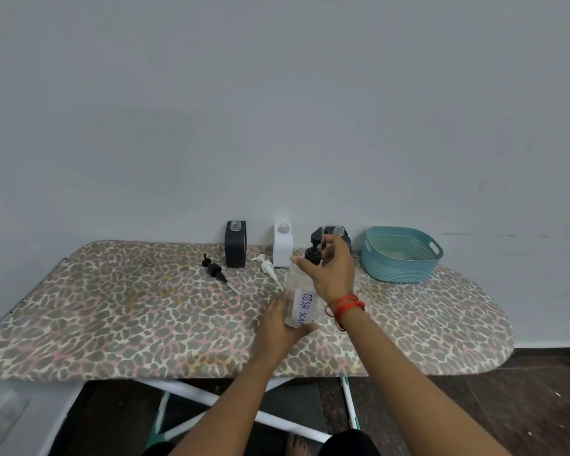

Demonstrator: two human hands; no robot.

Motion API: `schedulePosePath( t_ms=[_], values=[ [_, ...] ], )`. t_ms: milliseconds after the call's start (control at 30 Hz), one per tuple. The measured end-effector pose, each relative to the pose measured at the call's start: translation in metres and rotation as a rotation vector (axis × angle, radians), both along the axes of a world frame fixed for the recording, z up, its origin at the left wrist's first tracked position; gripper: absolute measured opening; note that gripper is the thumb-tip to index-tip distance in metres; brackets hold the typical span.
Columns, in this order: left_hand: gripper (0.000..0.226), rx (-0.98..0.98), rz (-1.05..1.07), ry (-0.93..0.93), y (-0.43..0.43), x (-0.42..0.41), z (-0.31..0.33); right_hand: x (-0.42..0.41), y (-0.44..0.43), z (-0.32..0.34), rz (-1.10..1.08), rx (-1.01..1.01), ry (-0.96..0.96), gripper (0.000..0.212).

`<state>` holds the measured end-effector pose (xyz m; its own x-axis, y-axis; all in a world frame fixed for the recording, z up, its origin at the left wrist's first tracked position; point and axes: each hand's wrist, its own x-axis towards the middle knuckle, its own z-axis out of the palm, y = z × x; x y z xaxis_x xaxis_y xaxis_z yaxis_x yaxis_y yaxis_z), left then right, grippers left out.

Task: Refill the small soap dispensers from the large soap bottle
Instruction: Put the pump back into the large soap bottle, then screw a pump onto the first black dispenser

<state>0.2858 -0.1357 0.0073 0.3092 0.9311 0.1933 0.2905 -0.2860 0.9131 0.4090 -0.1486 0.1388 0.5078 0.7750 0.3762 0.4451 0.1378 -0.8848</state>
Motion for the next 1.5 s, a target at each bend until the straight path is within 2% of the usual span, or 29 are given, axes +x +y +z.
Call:
schedulePosePath(
  t_ms=[67, 133, 300, 400, 500, 633, 767, 1000, 1133, 1200, 1267, 1333, 1400, 1500],
  values=[
    [0.073, -0.003, 0.0, 0.007, -0.001, 0.0, 0.0, -0.01, 0.002, -0.001, -0.077, -0.004, -0.045, 0.059],
    [0.073, -0.009, -0.001, -0.003, 0.0, -0.001, 0.001, -0.012, 0.002, 0.002, -0.052, -0.021, -0.048, 0.061],
    [0.084, -0.039, 0.007, -0.032, 0.002, -0.002, -0.001, 0.018, -0.007, 0.01, 0.336, -0.076, 0.099, 0.038],
    [0.084, -0.027, 0.0, -0.011, 0.001, -0.002, 0.0, 0.031, -0.013, 0.009, 0.398, -0.081, 0.144, 0.037],
    [0.09, -0.015, -0.005, 0.004, -0.001, -0.001, 0.002, 0.022, -0.011, 0.007, 0.23, -0.077, 0.183, 0.041],
    [0.078, -0.039, 0.008, 0.02, -0.001, 0.001, 0.002, -0.006, -0.002, 0.003, -0.034, -0.049, 0.02, 0.043],
    [0.083, -0.038, -0.002, 0.046, 0.0, 0.002, 0.003, -0.013, 0.002, 0.004, -0.136, -0.044, -0.088, 0.032],
    [0.08, -0.05, 0.041, 0.074, -0.006, 0.005, 0.007, -0.026, 0.005, 0.01, -0.268, -0.088, -0.128, 0.035],
    [0.092, -0.043, 0.146, 0.093, -0.016, 0.023, 0.021, -0.025, 0.001, 0.015, -0.119, -0.069, -0.112, 0.045],
    [0.085, -0.072, 0.268, -0.014, -0.02, 0.027, 0.027, -0.017, -0.004, 0.016, 0.046, -0.048, -0.047, 0.057],
    [0.08, -0.088, 0.331, -0.039, -0.02, 0.024, 0.031, -0.002, -0.01, 0.015, 0.202, -0.02, 0.038, 0.068],
    [0.085, -0.058, 0.355, -0.007, -0.014, 0.013, 0.034, 0.013, -0.014, 0.008, 0.194, 0.025, 0.069, 0.058],
    [0.089, -0.017, 0.396, 0.014, -0.005, -0.004, 0.04, 0.024, -0.012, -0.005, 0.086, 0.04, 0.103, 0.036],
    [0.084, 0.03, 0.458, 0.023, 0.012, -0.038, 0.052, 0.019, -0.004, -0.039, -0.04, -0.141, 0.071, 0.015]
  ],
)
